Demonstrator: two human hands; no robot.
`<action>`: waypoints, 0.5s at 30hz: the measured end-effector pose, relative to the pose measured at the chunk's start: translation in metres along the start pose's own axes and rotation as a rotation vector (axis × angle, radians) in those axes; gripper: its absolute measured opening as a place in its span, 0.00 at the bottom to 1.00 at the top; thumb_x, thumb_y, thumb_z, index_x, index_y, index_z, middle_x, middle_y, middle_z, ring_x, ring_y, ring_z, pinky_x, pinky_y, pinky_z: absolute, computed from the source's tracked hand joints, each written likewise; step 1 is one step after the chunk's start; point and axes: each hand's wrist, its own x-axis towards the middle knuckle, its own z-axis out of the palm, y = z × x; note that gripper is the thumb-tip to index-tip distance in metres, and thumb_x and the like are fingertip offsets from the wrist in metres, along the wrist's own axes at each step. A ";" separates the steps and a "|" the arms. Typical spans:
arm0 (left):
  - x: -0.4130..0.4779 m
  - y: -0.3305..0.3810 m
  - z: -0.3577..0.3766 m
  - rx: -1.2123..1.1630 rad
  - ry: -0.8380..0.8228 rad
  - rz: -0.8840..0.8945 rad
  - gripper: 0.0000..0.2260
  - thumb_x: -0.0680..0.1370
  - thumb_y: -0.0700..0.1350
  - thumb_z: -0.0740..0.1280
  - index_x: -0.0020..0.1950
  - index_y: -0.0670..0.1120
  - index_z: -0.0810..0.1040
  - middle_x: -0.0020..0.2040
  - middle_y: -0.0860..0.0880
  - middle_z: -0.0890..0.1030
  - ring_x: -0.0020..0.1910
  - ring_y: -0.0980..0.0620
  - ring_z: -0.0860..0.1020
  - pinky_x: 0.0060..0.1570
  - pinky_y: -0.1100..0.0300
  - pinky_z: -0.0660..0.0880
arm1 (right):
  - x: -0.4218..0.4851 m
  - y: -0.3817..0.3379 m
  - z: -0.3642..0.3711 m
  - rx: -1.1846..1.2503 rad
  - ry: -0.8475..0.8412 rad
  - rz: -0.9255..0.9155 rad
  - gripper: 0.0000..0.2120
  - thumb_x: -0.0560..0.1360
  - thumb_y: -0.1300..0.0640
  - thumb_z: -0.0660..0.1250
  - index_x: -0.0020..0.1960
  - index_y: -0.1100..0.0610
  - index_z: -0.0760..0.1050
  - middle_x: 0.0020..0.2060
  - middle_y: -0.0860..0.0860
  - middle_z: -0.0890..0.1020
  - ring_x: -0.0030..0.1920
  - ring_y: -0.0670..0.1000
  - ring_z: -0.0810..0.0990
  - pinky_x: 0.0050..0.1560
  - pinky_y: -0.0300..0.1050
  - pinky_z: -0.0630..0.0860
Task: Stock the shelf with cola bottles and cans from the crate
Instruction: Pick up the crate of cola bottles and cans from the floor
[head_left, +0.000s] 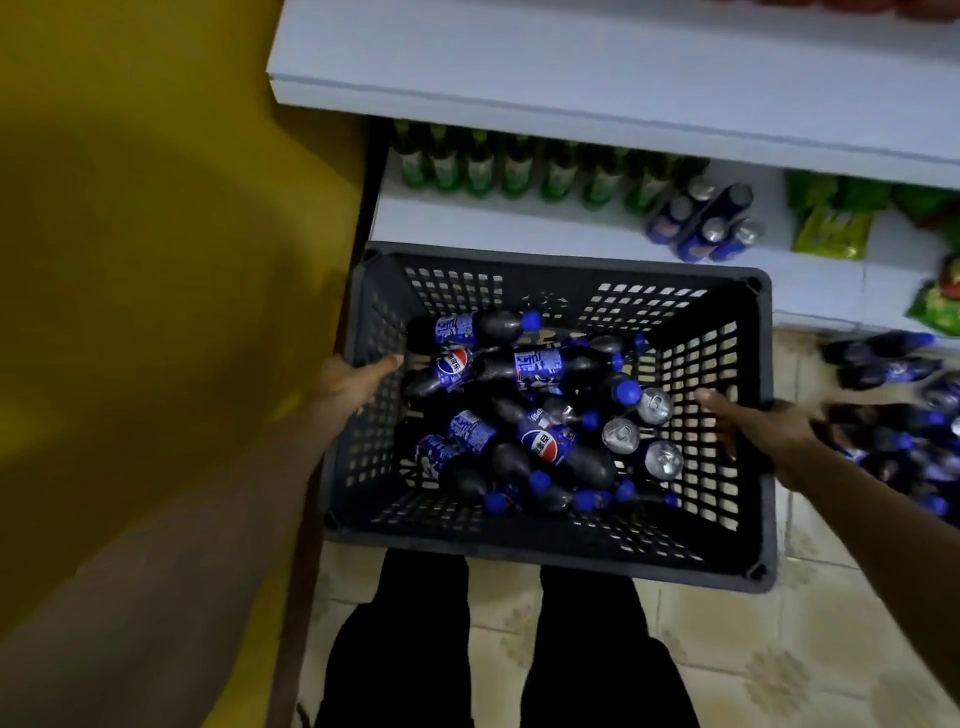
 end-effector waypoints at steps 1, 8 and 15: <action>0.015 -0.001 0.001 0.002 0.012 -0.003 0.41 0.63 0.67 0.74 0.63 0.38 0.75 0.42 0.48 0.81 0.39 0.50 0.79 0.43 0.56 0.78 | 0.005 -0.002 0.014 0.005 0.000 0.007 0.33 0.55 0.39 0.81 0.49 0.62 0.80 0.39 0.58 0.84 0.30 0.52 0.81 0.31 0.43 0.78; 0.136 0.001 0.017 0.057 -0.002 0.025 0.31 0.70 0.58 0.74 0.62 0.37 0.75 0.54 0.42 0.81 0.49 0.45 0.80 0.43 0.58 0.73 | 0.069 -0.001 0.102 0.002 0.011 0.044 0.26 0.57 0.42 0.78 0.41 0.62 0.78 0.32 0.57 0.81 0.26 0.52 0.77 0.29 0.40 0.73; 0.228 -0.002 0.027 0.036 0.013 0.024 0.25 0.72 0.54 0.73 0.61 0.39 0.76 0.53 0.44 0.80 0.46 0.47 0.78 0.42 0.58 0.71 | 0.151 -0.018 0.167 -0.050 0.003 0.009 0.23 0.64 0.45 0.77 0.42 0.65 0.78 0.33 0.60 0.81 0.32 0.57 0.79 0.40 0.51 0.78</action>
